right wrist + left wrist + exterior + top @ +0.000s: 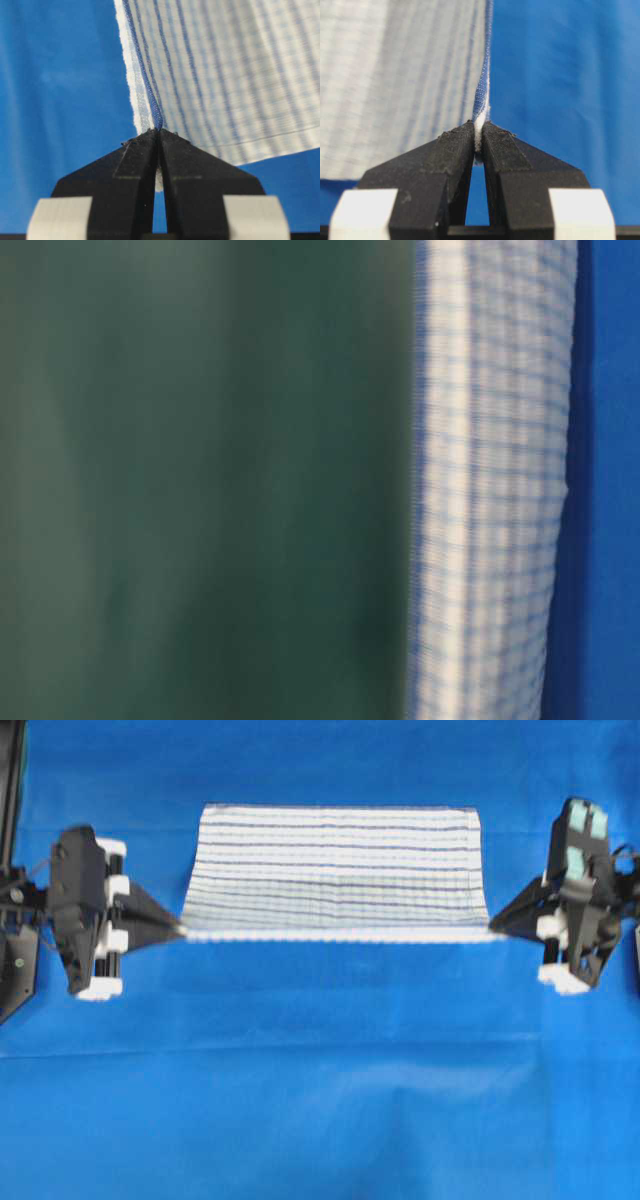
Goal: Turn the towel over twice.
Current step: 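Swing the corners over and lay the towel flat, flipped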
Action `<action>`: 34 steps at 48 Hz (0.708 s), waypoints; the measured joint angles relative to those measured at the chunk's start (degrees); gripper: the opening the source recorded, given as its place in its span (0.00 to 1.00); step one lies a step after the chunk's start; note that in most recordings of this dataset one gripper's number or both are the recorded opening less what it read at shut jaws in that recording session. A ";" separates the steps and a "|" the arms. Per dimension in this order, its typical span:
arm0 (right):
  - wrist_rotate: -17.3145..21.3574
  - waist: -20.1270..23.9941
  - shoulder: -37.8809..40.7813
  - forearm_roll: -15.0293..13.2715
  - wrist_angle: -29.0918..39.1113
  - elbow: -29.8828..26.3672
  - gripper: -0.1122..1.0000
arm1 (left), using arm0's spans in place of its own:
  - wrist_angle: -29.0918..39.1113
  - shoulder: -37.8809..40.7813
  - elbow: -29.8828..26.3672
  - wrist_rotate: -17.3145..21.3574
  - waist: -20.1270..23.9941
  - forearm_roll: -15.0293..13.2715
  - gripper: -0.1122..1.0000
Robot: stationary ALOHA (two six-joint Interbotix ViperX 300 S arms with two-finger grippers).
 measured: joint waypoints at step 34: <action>13.01 13.62 13.45 0.00 -9.49 1.67 0.13 | -0.26 14.68 -2.64 -5.80 -12.92 -0.09 0.13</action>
